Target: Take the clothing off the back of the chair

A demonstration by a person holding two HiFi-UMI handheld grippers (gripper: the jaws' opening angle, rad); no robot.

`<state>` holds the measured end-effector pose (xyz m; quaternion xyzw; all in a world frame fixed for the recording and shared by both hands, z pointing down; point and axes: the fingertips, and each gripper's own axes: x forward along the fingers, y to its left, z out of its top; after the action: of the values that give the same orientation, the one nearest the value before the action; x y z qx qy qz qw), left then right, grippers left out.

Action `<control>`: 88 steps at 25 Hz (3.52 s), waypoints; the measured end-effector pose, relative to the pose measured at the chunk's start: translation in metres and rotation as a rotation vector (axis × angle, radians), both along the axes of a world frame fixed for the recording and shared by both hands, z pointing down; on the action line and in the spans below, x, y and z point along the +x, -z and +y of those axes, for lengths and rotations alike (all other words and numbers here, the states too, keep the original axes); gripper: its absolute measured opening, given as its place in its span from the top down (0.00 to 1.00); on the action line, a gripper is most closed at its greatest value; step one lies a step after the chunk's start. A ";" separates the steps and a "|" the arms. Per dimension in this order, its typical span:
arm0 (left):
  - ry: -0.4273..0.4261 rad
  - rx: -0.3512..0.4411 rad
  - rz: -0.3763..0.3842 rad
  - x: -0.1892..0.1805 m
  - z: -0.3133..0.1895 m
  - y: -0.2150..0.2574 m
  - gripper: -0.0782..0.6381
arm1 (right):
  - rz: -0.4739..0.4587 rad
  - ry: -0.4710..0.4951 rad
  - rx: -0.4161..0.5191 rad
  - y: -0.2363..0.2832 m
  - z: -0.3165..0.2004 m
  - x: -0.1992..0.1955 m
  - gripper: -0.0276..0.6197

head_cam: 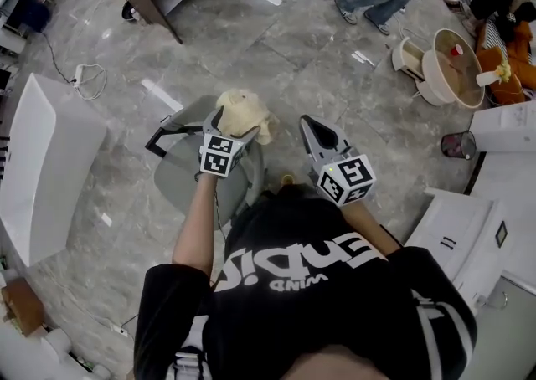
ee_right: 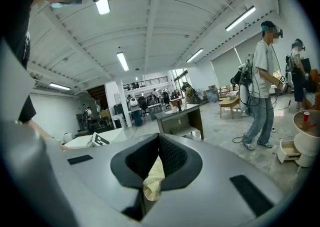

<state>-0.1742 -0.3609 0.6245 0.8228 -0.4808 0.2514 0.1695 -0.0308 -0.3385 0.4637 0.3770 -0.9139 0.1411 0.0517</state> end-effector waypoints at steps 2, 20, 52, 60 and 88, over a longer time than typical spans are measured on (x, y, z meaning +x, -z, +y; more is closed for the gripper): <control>0.029 -0.033 0.011 -0.003 -0.008 -0.016 0.22 | 0.005 -0.002 -0.006 -0.002 -0.002 0.000 0.94; 0.159 -0.118 0.114 -0.007 -0.020 -0.046 0.32 | 0.024 -0.026 -0.043 -0.017 -0.020 -0.002 0.94; 0.222 0.106 0.189 -0.005 0.017 0.163 0.69 | 0.006 -0.012 -0.020 -0.011 -0.003 0.024 0.94; 0.284 0.154 0.196 0.007 0.036 0.188 0.69 | -0.024 0.075 -0.008 0.001 0.012 0.026 0.94; 0.227 0.227 0.257 0.013 0.260 0.223 0.68 | -0.024 0.010 -0.006 -0.006 0.235 0.030 0.94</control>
<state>-0.1607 -0.1007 0.4015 0.8025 -0.5699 0.0677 0.1630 -0.0012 -0.1036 0.4701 0.3706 -0.9159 0.1479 0.0423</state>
